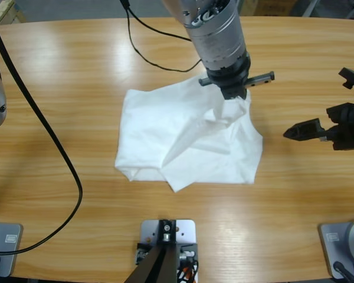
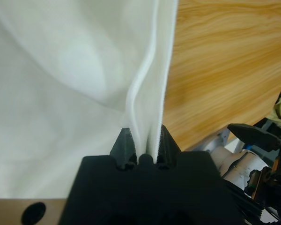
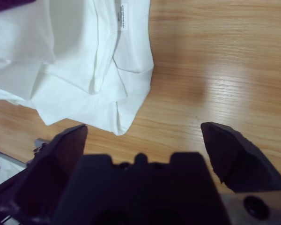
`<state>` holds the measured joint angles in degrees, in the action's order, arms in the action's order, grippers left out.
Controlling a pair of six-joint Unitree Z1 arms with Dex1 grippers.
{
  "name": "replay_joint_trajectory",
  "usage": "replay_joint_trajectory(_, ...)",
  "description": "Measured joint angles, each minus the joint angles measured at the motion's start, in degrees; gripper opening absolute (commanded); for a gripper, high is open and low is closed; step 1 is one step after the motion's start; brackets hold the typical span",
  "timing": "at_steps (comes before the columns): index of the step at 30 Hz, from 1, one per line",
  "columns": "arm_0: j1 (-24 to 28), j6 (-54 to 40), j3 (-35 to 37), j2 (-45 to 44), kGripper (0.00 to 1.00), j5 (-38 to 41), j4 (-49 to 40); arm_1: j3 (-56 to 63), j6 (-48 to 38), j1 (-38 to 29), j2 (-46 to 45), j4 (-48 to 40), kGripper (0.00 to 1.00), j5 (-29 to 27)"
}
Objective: Fold clothes
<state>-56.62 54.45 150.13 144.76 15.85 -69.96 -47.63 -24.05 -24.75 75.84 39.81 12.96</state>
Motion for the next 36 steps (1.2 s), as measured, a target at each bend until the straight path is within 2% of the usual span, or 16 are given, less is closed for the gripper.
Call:
replay_joint_trajectory(5, 0.0, 0.1, 0.0, 0.0, 0.000, 0.5, -1.6, 0.0, 0.0, 0.0, 0.0, 0.0, 1.000, 0.0)
replay_joint_trajectory(13, 0.0, -2.7, 0.0, 0.0, 0.000, 6.8, -7.1, 0.2, 0.1, 0.0, 0.5, 0.0, 1.000, 0.0)
replay_joint_trajectory(18, 0.0, -2.9, 0.0, 0.0, 0.000, 7.0, -7.4, 0.2, 0.3, 0.0, 0.7, -0.1, 1.000, 0.0)
replay_joint_trajectory(19, 0.0, -2.9, 0.0, 0.0, 0.039, 7.0, -7.4, 0.3, 0.3, 0.0, 0.7, -0.1, 1.000, 0.0)
replay_joint_trajectory(20, 0.0, -2.9, 0.0, 0.0, 0.581, 7.0, -7.4, 0.3, 0.3, 0.0, 0.7, -0.1, 1.000, 0.0)
replay_joint_trajectory(21, 0.0, -2.9, 0.0, 0.1, 0.954, 7.0, -7.4, 0.3, 0.3, 0.0, 0.7, -0.1, 1.000, 0.0)
replay_joint_trajectory(22, 0.0, -2.9, 0.0, 0.2, 0.995, 7.0, -7.4, 0.3, 0.3, 0.0, 0.7, -0.1, 1.000, 0.0)
replay_joint_trajectory(25, 0.0, -2.9, 0.0, 0.9, 0.996, 7.0, -6.4, 0.3, 0.3, 0.0, 0.7, -0.1, 1.000, 0.0)
replay_joint_trajectory(31, 0.0, -2.6, 0.0, 1.4, 0.996, 7.0, 6.1, 0.4, 0.4, 0.0, 0.8, -0.2, 1.000, 0.0)
replay_joint_trajectory(34, 0.0, -2.6, 0.0, 1.4, 0.989, 7.1, 9.1, 0.4, 0.4, 0.0, 0.9, -0.2, 1.000, 0.0)
replay_joint_trajectory(35, 0.0, -2.6, 0.0, 1.4, 0.950, 7.2, 9.1, 0.4, 0.4, 0.0, 0.9, -0.2, 1.000, 0.0)
replay_joint_trajectory(36, 0.0, -2.6, 0.0, 1.3, 0.846, 7.2, 9.1, 0.4, 0.4, 0.0, 0.9, -0.2, 1.000, 0.0)
